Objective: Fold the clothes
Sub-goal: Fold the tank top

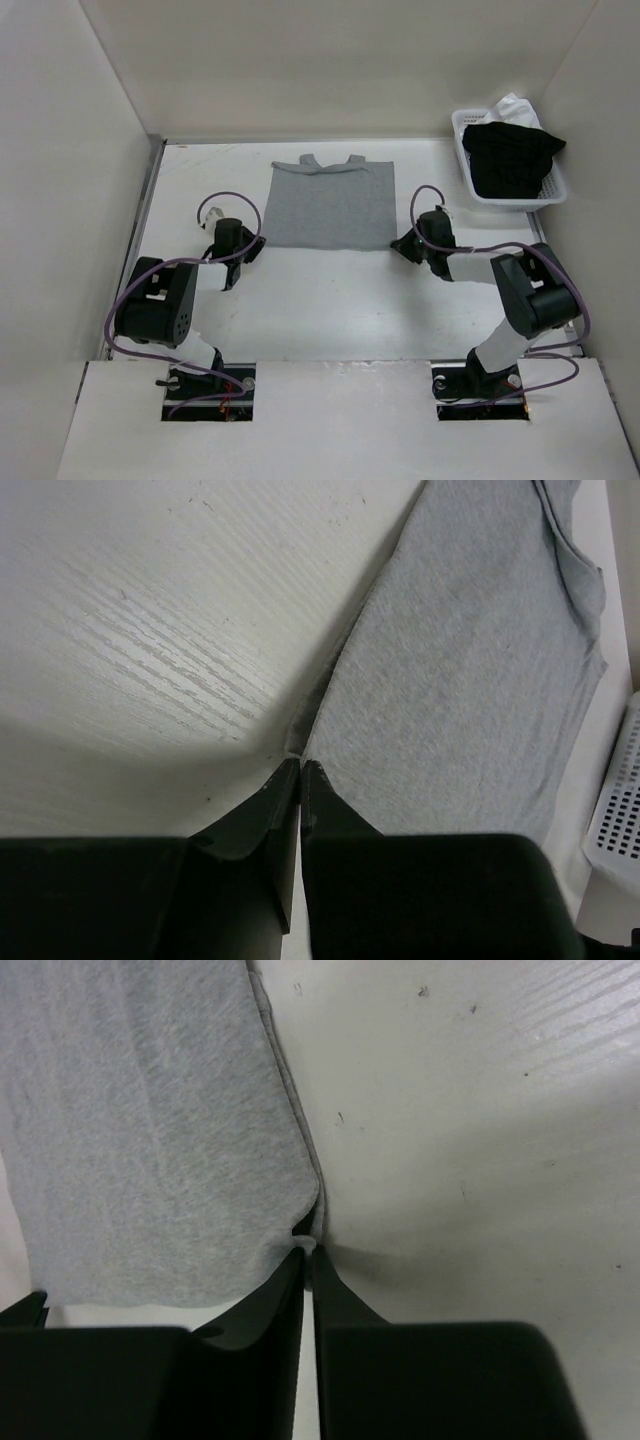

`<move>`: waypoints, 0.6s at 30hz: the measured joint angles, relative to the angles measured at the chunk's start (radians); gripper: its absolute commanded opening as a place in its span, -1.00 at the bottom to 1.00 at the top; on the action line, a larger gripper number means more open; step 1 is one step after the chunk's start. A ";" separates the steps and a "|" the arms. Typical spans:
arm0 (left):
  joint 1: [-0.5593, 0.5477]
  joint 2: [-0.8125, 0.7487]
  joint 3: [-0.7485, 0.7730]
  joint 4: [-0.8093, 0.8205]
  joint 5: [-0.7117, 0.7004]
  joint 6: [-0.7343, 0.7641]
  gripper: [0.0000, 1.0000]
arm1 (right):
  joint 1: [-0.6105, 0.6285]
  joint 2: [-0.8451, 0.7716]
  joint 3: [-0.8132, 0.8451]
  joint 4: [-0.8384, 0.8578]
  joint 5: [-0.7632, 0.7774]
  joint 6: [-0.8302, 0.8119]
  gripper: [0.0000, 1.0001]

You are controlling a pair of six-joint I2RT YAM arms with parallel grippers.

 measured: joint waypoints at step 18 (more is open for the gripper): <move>-0.084 -1.010 0.218 -0.418 -0.097 0.085 -1.00 | 0.394 -0.995 0.286 -0.555 0.340 -0.223 -0.93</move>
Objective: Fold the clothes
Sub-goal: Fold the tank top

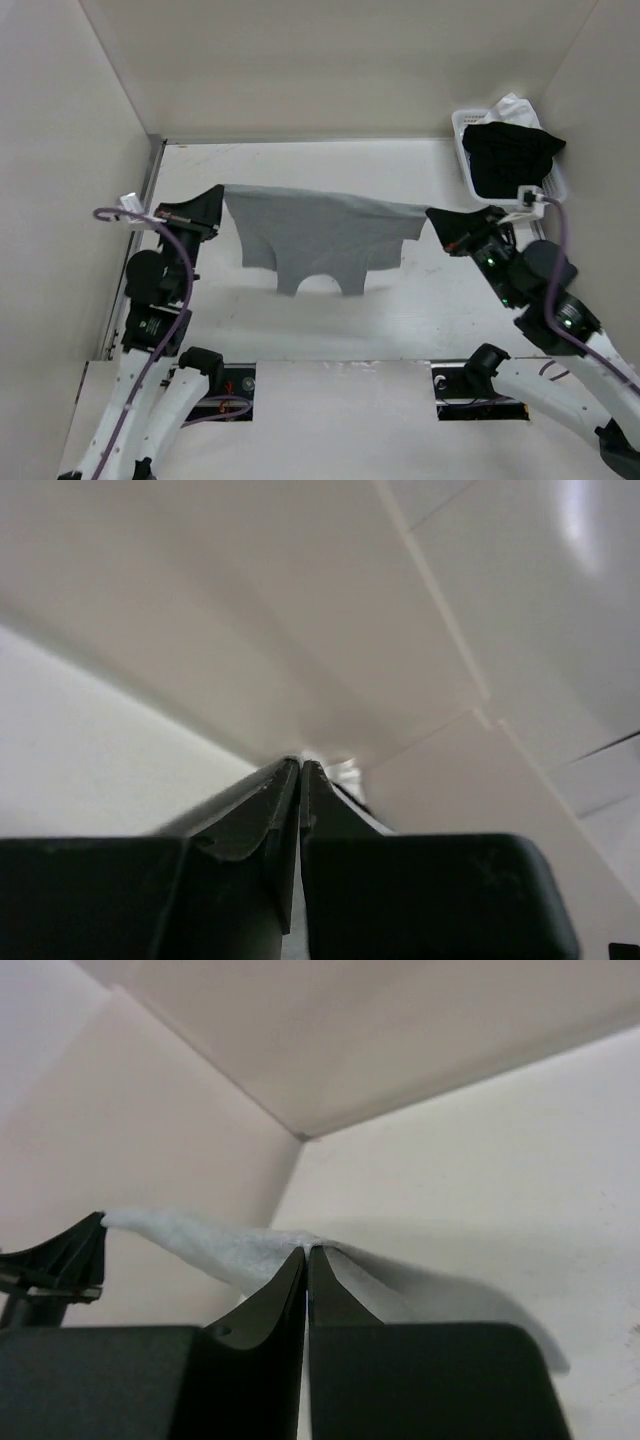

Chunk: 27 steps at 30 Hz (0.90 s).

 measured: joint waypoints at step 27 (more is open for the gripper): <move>0.116 0.887 0.069 0.114 0.034 -0.024 -1.00 | -0.418 1.020 0.194 0.207 -0.397 -0.023 -0.93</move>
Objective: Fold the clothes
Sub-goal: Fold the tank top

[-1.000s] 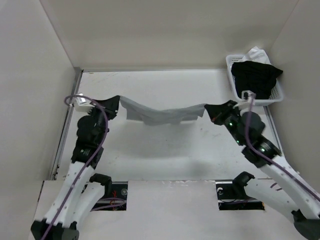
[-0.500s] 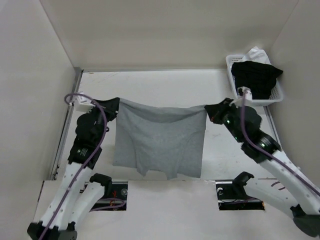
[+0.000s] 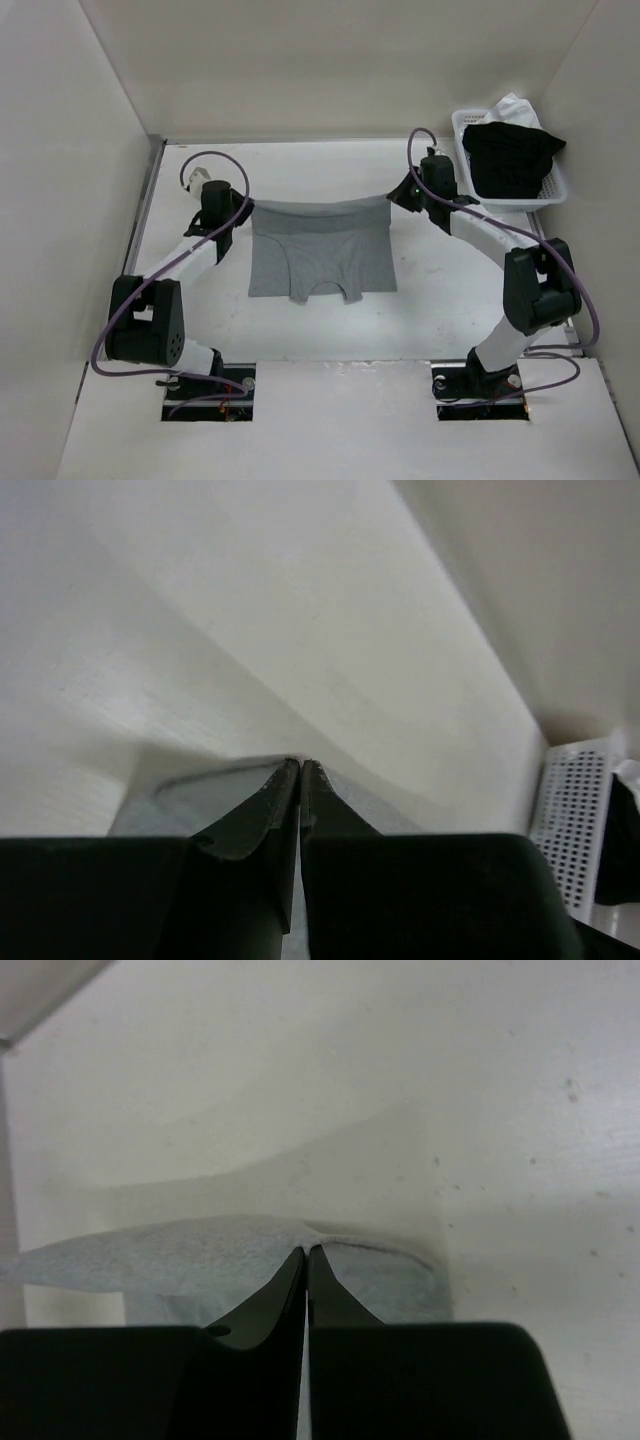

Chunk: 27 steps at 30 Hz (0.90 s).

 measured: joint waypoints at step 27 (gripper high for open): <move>0.063 -0.892 -0.553 -0.195 0.181 -0.040 -1.00 | 0.129 -0.623 -0.705 0.092 0.043 0.097 -0.94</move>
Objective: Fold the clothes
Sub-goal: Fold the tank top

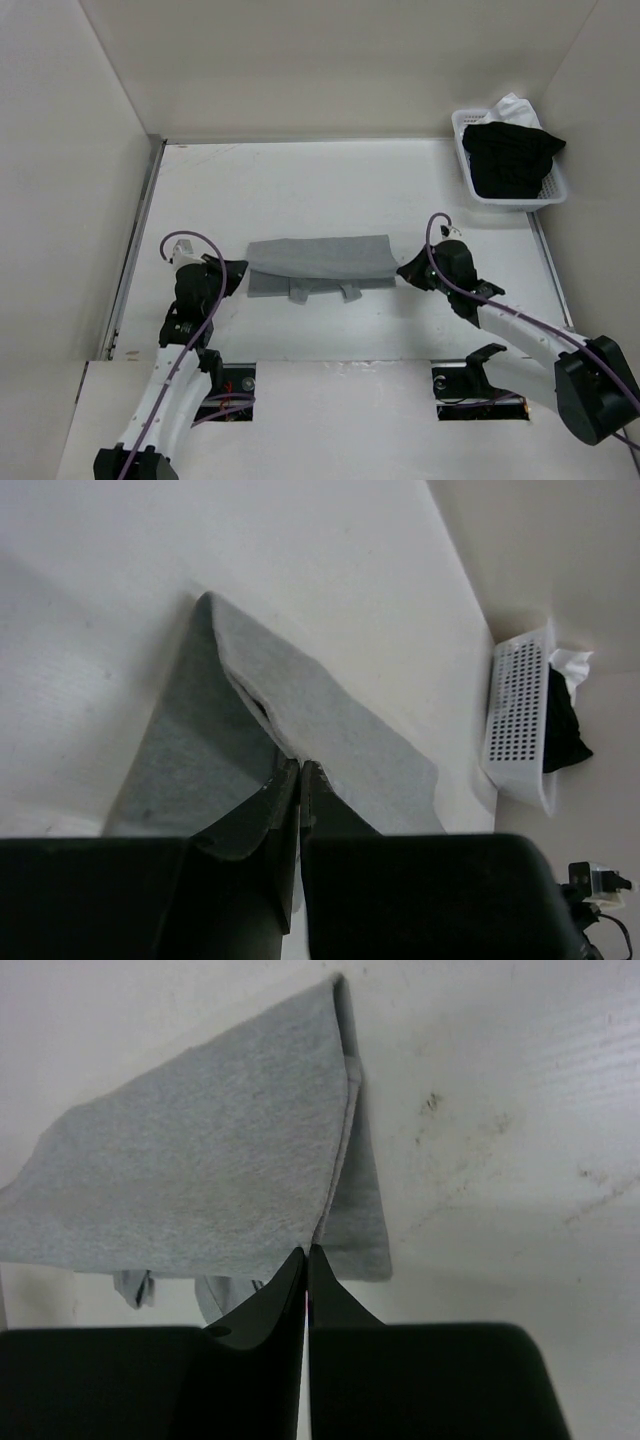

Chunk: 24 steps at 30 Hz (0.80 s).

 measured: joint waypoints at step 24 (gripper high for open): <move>-0.054 -0.186 -0.024 -0.341 -0.164 0.052 -0.54 | 0.011 0.172 -0.017 0.005 0.014 0.054 0.02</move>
